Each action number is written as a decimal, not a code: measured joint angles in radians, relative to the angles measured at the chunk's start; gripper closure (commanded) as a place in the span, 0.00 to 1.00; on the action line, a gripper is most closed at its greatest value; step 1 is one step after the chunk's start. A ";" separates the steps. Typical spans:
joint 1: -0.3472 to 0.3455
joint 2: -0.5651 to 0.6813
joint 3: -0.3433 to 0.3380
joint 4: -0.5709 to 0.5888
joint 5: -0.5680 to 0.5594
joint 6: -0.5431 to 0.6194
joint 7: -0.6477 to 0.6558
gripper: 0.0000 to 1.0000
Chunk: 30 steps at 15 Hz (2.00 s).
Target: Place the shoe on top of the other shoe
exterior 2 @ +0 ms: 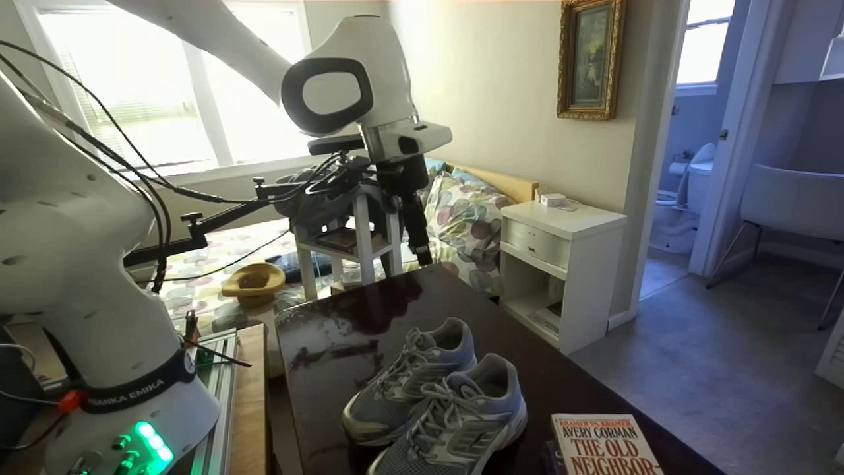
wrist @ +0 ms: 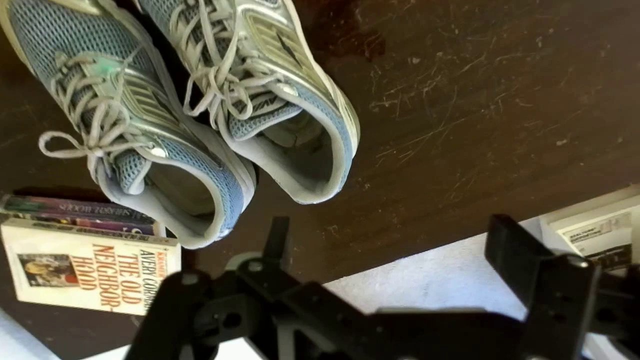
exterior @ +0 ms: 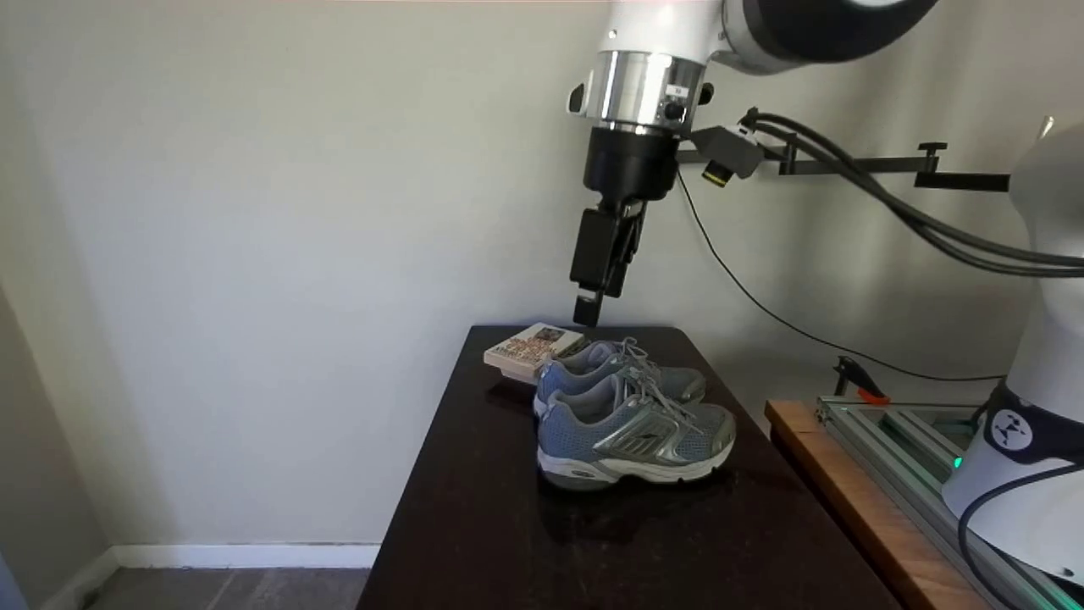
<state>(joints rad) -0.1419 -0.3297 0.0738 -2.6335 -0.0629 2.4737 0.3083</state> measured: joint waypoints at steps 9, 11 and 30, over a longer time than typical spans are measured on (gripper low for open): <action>0.202 0.163 -0.240 -0.103 0.273 0.403 -0.627 0.00; 0.241 0.174 -0.277 -0.107 0.350 0.403 -0.713 0.00; 0.076 0.405 -0.255 0.018 -0.064 0.394 -0.402 0.00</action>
<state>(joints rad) -0.0660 0.0753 -0.1814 -2.6154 -0.1270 2.8680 -0.0938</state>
